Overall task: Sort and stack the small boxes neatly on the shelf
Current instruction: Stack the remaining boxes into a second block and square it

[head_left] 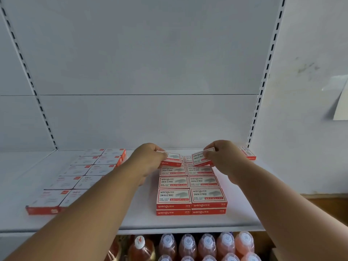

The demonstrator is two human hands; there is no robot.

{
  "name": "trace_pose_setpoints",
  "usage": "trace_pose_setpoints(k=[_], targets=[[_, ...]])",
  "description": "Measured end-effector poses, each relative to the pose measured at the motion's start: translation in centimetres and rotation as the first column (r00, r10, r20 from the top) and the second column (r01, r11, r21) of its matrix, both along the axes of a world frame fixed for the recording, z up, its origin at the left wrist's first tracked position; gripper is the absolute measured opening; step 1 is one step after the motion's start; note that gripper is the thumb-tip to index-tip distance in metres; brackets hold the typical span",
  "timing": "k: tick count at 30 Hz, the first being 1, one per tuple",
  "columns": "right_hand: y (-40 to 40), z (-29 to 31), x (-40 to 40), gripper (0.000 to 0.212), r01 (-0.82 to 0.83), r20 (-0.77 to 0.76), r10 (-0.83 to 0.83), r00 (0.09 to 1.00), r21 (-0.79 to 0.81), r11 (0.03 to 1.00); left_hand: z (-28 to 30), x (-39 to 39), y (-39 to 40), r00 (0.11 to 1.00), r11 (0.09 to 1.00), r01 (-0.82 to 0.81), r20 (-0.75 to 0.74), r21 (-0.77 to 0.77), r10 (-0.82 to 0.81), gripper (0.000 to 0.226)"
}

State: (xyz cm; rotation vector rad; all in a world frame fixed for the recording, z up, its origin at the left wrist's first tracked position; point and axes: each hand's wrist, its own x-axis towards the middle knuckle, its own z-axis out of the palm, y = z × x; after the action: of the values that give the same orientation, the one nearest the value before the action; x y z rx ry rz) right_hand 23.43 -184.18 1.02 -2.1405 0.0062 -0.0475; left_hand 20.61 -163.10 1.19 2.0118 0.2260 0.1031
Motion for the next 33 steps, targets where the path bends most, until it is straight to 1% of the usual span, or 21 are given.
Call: trace_pose_setpoints(k=[3,6,8,9,11,14,16,18,20,21,23,26,29,30,31,33], targets=[[0.2,0.0,0.8,0.018,-0.055,-0.048,0.052,0.997,-0.072,0.996,-0.4,0.7,0.1,1.0,1.0,-0.003,-0.013,0.027,0.003,0.006],[0.4,-0.2,1.3,0.014,-0.126,-0.091,0.109,0.99,-0.205,0.971,-1.0,1.1,0.1,0.999,0.999,0.019,-0.039,0.051,-0.017,0.001],[0.6,-0.2,1.5,0.012,-0.145,-0.087,0.123,0.989,-0.311,0.939,-1.3,1.3,0.1,0.999,0.992,0.041,-0.026,0.119,-0.038,0.004],[0.6,-0.2,1.6,0.011,-0.149,-0.08,0.13,0.988,-0.337,0.93,-1.4,1.4,0.0,0.998,0.983,0.057,-0.016,0.174,-0.055,0.004],[0.8,-0.2,1.7,0.012,-0.156,-0.066,0.142,0.988,-0.34,0.927,-1.6,1.5,-0.1,0.997,0.965,0.071,-0.009,0.253,-0.071,0.004],[1.0,-0.4,2.0,0.013,-0.161,-0.033,0.161,0.986,-0.392,0.906,-1.5,1.7,-0.1,0.996,0.961,0.087,-0.035,0.261,-0.081,0.004],[0.8,-0.5,2.2,0.01,-0.162,-0.022,0.166,0.986,-0.377,0.912,-1.1,1.8,0.2,0.993,0.944,0.115,-0.052,0.31,-0.104,0.006],[-0.1,-0.3,2.4,0.01,-0.13,0.015,0.14,0.99,-0.301,0.945,-0.1,2.1,0.3,0.994,0.898,0.112,-0.033,0.425,-0.108,0.006],[-2.0,0.2,2.7,0.01,-0.059,0.085,0.084,0.993,-0.269,0.961,1.3,2.5,-0.4,0.994,0.845,0.069,0.035,0.531,-0.103,0.007],[-2.9,0.4,2.8,0.01,-0.026,0.112,0.056,0.992,-0.255,0.967,1.8,2.6,-0.8,0.991,0.831,0.064,0.065,0.552,-0.119,0.01],[-5.6,1.0,3.0,0.015,0.039,0.158,-0.002,0.987,-0.229,0.973,2.7,3.0,-3.1,0.976,0.816,0.115,0.089,0.567,-0.2,0.015],[-9.3,1.7,3.4,0.013,0.107,0.208,-0.052,0.977,-0.263,0.959,3.2,3.7,-7.3,0.946,0.772,0.234,0.046,0.59,-0.322,0.01],[-12.0,1.9,4.1,0.007,0.138,0.21,-0.084,0.974,-0.258,0.956,3.6,4.7,-11.6,0.916,0.692,0.316,-0.019,0.649,-0.4,0.008],[-12.5,1.8,4.3,0.007,0.138,0.202,-0.08,0.976,-0.291,0.947,3.7,5.1,-12.9,0.91,0.658,0.335,-0.049,0.675,-0.413,0.012],[-12.8,1.6,4.7,0.011,0.126,0.187,-0.06,0.98,-0.366,0.922,3.8,5.5,-14.1,0.905,0.621,0.349,-0.081,0.702,-0.417,0.019],[-12.9,0.9,5.5,0.025,0.075,0.137,0.0,0.991,-0.54,0.838,3.7,6.6,-16.2,0.9,0.534,0.378,-0.165,0.756,-0.404,0.037]])
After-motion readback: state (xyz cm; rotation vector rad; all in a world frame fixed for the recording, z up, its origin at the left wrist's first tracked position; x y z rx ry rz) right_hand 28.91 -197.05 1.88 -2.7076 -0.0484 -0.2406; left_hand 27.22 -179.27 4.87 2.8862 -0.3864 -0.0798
